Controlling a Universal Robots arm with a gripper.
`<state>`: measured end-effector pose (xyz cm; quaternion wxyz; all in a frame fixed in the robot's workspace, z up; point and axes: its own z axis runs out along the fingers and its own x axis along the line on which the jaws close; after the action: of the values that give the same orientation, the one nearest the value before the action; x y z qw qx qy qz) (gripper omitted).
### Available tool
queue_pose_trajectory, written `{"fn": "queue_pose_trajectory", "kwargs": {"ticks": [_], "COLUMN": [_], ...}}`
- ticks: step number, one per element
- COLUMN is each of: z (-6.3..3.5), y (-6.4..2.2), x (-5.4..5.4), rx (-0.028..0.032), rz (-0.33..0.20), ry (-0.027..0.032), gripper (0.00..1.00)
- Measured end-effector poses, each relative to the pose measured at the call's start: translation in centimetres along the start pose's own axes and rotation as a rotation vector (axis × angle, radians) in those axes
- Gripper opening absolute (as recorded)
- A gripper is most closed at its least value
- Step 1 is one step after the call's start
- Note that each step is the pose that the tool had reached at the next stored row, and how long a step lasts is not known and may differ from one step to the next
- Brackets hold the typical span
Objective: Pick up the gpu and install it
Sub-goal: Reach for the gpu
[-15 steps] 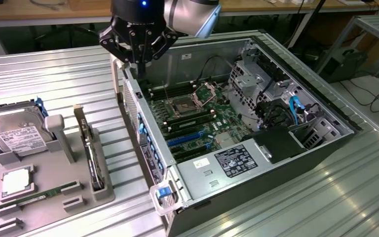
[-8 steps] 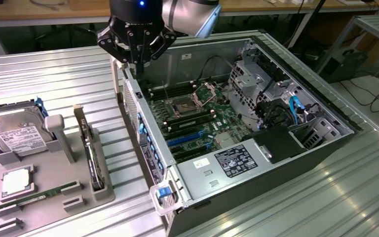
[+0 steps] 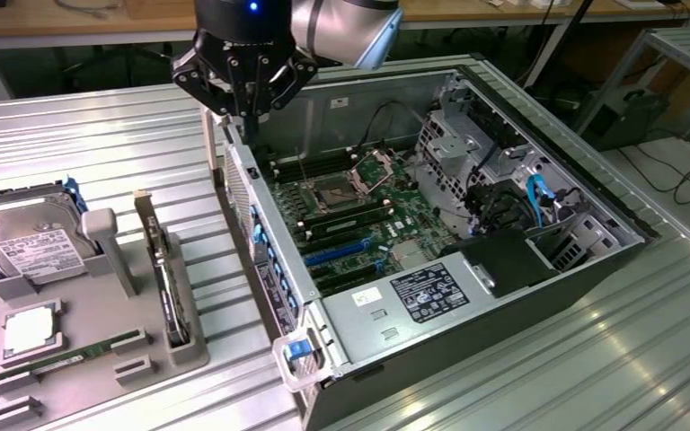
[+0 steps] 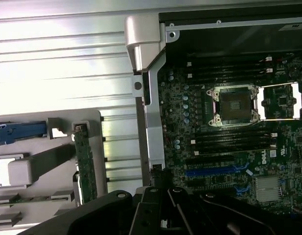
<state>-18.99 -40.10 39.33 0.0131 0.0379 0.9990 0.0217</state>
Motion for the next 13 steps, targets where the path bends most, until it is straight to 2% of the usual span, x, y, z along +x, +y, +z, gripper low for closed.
{"fn": "queue_pose_trajectory", "kwargs": {"ticks": [13], "z": [-0.02], "y": [-0.10], "x": [0.75], "rx": [0.0000], "rz": [0.000], "ry": [0.0000], "gripper": [0.11]}}
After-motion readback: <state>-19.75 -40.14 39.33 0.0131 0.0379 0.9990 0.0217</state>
